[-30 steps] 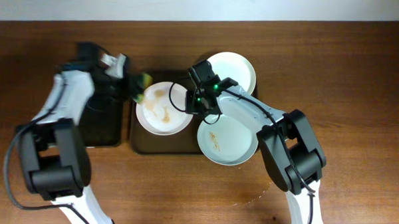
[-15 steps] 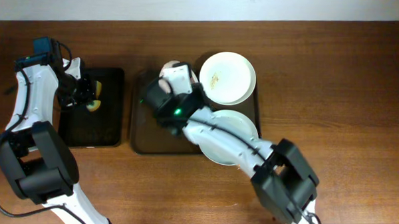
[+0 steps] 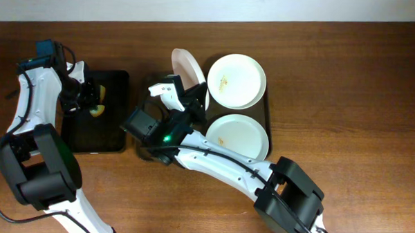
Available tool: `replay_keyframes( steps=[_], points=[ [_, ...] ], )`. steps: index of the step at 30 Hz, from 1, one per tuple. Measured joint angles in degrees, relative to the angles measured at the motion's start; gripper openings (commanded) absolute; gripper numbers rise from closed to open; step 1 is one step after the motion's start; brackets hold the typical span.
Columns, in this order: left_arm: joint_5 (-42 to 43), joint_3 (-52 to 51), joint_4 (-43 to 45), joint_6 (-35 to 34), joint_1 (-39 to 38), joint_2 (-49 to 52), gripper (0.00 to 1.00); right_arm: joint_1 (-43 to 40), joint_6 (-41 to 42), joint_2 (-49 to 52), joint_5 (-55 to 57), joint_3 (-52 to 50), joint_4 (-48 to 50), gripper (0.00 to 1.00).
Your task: Clean dirty plates on tray and stack at the side
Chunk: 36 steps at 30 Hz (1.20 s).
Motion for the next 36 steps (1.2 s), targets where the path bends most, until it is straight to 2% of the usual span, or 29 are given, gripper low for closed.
replay_keyframes(
  steps=[2, 5, 8, 9, 11, 13, 14, 18, 21, 23, 24, 28, 31, 33, 36],
  points=[
    [0.02, 0.0, 0.59, 0.0, 0.0, 0.0, 0.01, -1.88, -0.07, -0.79, -7.61, 0.0, -1.2, 0.04],
    [-0.02, 0.0, 1.29, 0.0, -0.26, 0.0, 0.01, -8.61, 0.0, -6.03, -24.68, -0.02, -2.73, 0.04],
    [-0.15, 0.0, 2.69, 0.0, -2.75, 0.02, 0.01, -26.08, 0.04, -17.38, -52.92, 0.31, -8.79, 0.04],
    [-0.13, 0.0, 3.37, 0.0, -4.07, 0.02, 0.01, -35.54, 0.04, -19.34, -63.89, 0.74, -13.42, 0.04],
    [-0.24, 0.0, 3.98, 0.02, -6.01, 0.04, 0.01, -45.29, 0.2, -19.63, -73.85, 0.79, -18.12, 0.04],
    [-0.59, 0.0, 4.15, 0.02, -7.8, 0.04, 0.01, -59.58, 0.11, -18.71, -81.22, 0.63, -23.78, 0.04],
    [-0.61, 0.0, 4.24, 0.0, -8.63, 0.07, 0.01, -63.98, -0.02, -17.9, -82.77, 0.61, -24.68, 0.04],
    [-1.05, 0.0, 5.99, 0.0, -11.41, 0.07, 0.01, -74.05, -0.31, -15.12, -85.79, -7.72, -18.56, 0.04],
    [-1.22, 0.0, 8.35, 0.02, -14.25, 0.07, 0.01, -76.59, -0.39, -13.88, -86.16, -17.31, -11.3, 0.06],
    [-1.22, 0.0, 9.27, 0.02, -15.37, 0.07, 0.01, -76.63, -0.42, -13.62, -86.79, -23.5, -5.25, 0.4],
    [-1.22, 0.0, 9.66, 0.02, -15.72, 0.07, 0.01, -76.63, -0.61, -13.62, -86.86, -24.59, -4.83, 0.48],
    [-1.22, 0.0, 10.49, 0.0, -16.13, 0.07, 0.01, -76.52, -1.62, -13.7, -90.42, -23.37, -9.92, 0.51],
    [-1.22, 0.0, 10.62, 0.0, -16.13, 0.07, 0.01, -74.73, -4.7, -17.46, -99.27, -17.53, -15.37, 0.52],
    [-1.22, 0.0, 10.54, 0.0, -16.13, 0.07, 0.01, -69.37, -5.84, -22.27, -105.13, -15.63, -17.46, 0.49],
    [-1.25, 0.0, 10.47, 0.0, -16.13, 0.07, 0.01, -60.48, -4.2, -22.56, -104.21, -16.81, -20.59, 0.48]
  ],
)
